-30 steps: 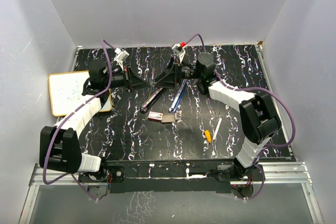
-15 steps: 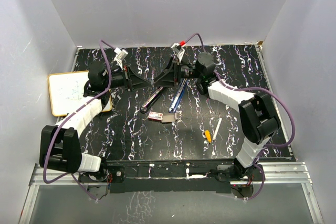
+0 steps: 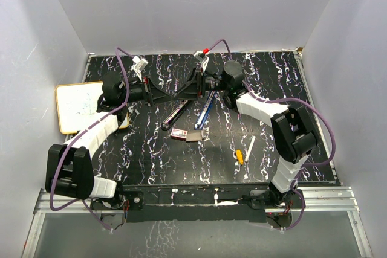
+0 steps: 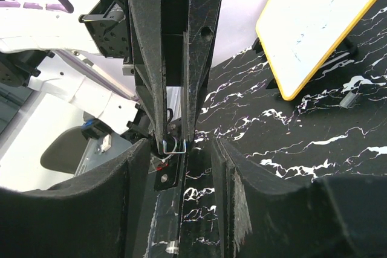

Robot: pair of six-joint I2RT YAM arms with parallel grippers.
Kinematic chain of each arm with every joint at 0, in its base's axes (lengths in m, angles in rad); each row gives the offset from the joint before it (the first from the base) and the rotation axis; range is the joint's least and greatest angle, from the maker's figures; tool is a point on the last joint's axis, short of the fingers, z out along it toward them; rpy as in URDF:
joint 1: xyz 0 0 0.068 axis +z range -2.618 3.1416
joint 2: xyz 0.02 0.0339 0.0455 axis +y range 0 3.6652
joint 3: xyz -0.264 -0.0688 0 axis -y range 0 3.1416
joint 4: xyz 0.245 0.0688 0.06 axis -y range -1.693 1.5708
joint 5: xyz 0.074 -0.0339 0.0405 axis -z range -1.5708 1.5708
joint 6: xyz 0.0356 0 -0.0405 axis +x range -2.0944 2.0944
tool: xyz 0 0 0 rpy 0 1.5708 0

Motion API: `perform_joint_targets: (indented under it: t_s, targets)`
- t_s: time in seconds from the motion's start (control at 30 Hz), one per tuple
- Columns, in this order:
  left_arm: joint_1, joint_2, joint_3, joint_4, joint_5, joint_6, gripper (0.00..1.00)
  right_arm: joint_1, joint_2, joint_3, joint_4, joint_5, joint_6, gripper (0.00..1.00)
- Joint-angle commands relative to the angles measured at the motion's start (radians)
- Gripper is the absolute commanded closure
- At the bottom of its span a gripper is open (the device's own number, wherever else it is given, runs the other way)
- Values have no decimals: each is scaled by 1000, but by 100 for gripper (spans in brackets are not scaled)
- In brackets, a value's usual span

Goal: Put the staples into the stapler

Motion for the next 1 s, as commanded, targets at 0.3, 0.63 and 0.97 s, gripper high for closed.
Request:
perform_joint_targets:
  t_s: [0.3,0.63,0.97]
  targets:
    - [-6,-10,-19,31,22,5,100,0,-6,52,71,-4,21,59]
    - [-7,-12,-24,30,24,10,100,-3,-5,52,70,-4,22,63]
    - [-6,-16,-28,34,25,10,100,-4,-4,40,71,-2,19,68]
